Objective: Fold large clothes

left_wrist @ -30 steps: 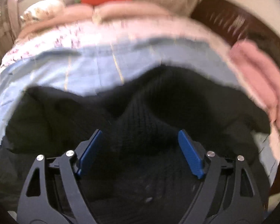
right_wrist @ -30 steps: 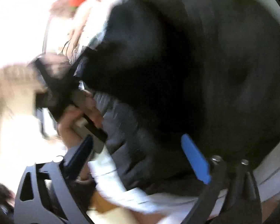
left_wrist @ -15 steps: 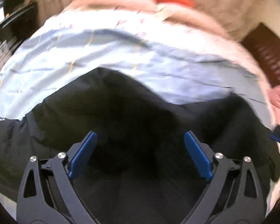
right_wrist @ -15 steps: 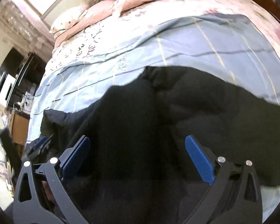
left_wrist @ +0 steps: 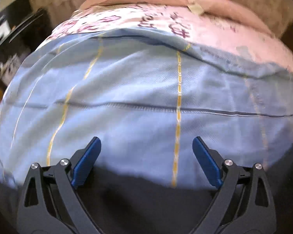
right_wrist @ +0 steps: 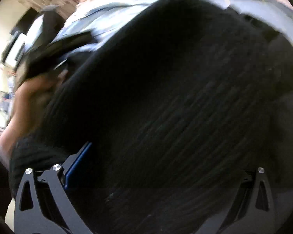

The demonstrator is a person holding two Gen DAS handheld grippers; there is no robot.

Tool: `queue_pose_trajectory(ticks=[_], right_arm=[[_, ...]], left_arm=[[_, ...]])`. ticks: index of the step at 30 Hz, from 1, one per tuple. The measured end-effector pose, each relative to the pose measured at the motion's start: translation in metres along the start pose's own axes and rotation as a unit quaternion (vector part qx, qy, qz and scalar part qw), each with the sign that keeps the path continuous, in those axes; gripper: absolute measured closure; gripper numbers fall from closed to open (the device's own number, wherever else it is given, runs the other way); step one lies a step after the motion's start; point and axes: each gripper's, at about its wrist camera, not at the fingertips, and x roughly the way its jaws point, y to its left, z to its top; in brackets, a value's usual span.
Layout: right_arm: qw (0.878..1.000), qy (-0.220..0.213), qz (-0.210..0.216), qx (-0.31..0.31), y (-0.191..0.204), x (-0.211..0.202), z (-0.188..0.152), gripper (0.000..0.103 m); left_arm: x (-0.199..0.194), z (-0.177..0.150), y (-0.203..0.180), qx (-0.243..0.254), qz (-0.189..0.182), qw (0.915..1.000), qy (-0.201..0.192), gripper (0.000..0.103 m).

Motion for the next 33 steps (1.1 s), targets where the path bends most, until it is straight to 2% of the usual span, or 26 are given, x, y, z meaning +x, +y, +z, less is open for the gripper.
queue_pose_trajectory(ticks=[2, 4, 7, 9, 12, 14, 17, 18, 20, 22, 24, 25, 26, 28, 30, 33], right_arm=[[0.997, 0.017, 0.049, 0.059, -0.004, 0.004, -0.011, 0.001], [0.995, 0.007, 0.071, 0.072, 0.001, 0.0, -0.021, 0.001], [0.994, 0.0, 0.085, 0.069, 0.014, -0.005, -0.031, 0.002], [0.99, 0.0, 0.114, 0.083, 0.021, -0.006, -0.034, 0.002], [0.987, -0.017, 0.132, 0.091, 0.033, -0.004, -0.039, 0.002], [0.985, -0.028, 0.135, 0.106, 0.037, 0.002, -0.043, 0.002], [0.975, -0.063, 0.159, 0.139, 0.034, 0.014, -0.049, 0.001], [0.973, -0.085, 0.158, 0.143, 0.031, 0.022, -0.055, 0.001], [0.967, -0.115, 0.163, 0.157, 0.024, 0.03, -0.062, 0.001], [0.964, -0.111, 0.172, 0.173, 0.022, 0.024, -0.059, 0.001], [0.963, -0.07, 0.187, 0.181, 0.006, 0.01, -0.049, 0.001], [0.964, -0.055, 0.185, 0.182, 0.001, 0.004, -0.046, 0.001], [0.967, -0.042, 0.172, 0.185, -0.008, -0.007, -0.043, 0.001], [0.974, -0.034, 0.132, 0.181, -0.03, -0.039, -0.032, 0.001], [0.982, -0.041, 0.101, 0.151, -0.044, -0.073, -0.021, 0.001], [0.993, -0.068, 0.04, 0.085, -0.048, -0.11, 0.0, 0.001]], left_arm=[[0.016, 0.005, 0.001, 0.001, -0.001, 0.9998, 0.017, 0.007], [0.004, 0.007, 0.007, -0.016, -0.016, 0.9997, 0.008, 0.007], [-0.045, 0.002, 0.02, -0.036, -0.04, 0.9973, -0.05, 0.007], [-0.074, -0.005, 0.03, -0.046, -0.063, 0.9949, -0.064, 0.003], [-0.096, -0.022, 0.033, -0.048, -0.111, 0.992, -0.036, 0.003], [-0.109, -0.036, 0.03, -0.023, -0.121, 0.9919, -0.031, 0.003], [-0.123, -0.056, 0.016, 0.041, -0.101, 0.9934, -0.034, 0.003], [-0.126, -0.061, 0.012, 0.057, -0.084, 0.9942, -0.037, 0.003], [-0.133, -0.07, 0.008, 0.068, -0.074, 0.9944, -0.032, 0.003], [-0.14, -0.078, 0.011, 0.04, -0.103, 0.9938, -0.014, 0.003], [-0.137, -0.089, 0.015, 0.002, -0.142, 0.9899, 0.011, 0.002], [-0.13, -0.097, 0.014, -0.011, -0.153, 0.9877, 0.03, 0.002], [-0.117, -0.108, 0.008, -0.012, -0.147, 0.9873, 0.059, 0.002], [-0.1, -0.124, -0.002, -0.017, -0.138, 0.9869, 0.082, 0.002], [-0.093, -0.131, -0.009, -0.014, -0.119, 0.9902, 0.072, 0.002], [-0.086, -0.135, -0.028, 0.034, -0.072, 0.9957, 0.049, 0.002]])
